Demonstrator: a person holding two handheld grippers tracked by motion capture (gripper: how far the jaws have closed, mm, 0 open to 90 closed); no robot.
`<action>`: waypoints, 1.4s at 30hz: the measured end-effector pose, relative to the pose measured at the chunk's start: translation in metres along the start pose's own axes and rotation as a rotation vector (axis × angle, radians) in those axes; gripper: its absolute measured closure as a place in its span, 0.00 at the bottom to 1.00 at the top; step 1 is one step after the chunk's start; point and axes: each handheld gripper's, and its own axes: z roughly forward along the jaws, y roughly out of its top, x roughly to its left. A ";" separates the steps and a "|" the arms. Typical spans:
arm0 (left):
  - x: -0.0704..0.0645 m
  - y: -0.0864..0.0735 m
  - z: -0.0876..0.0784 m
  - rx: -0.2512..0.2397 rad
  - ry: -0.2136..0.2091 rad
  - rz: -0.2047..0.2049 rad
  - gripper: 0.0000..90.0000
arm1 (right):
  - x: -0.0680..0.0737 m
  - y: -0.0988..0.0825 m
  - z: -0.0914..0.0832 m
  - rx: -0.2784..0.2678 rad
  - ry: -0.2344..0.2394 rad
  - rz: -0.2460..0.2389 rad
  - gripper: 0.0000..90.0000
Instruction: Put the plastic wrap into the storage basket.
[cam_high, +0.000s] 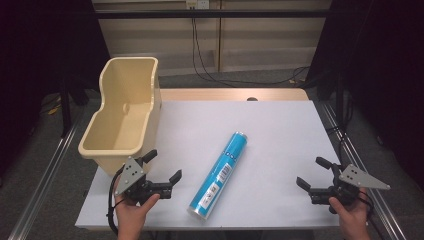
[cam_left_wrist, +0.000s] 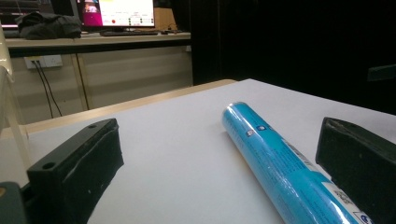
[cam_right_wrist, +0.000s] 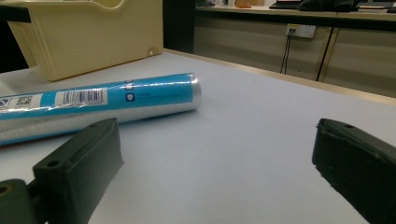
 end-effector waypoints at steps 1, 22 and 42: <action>0.000 0.000 0.000 0.000 0.000 0.000 0.00 | 0.000 0.000 0.000 0.000 0.000 0.000 0.01; -0.013 0.011 0.032 0.059 -0.053 0.007 0.01 | -0.001 -0.002 -0.002 0.007 -0.008 -0.007 0.01; -0.026 0.020 0.070 0.134 -0.096 -0.008 0.01 | 0.000 -0.004 0.001 0.018 0.004 -0.021 0.01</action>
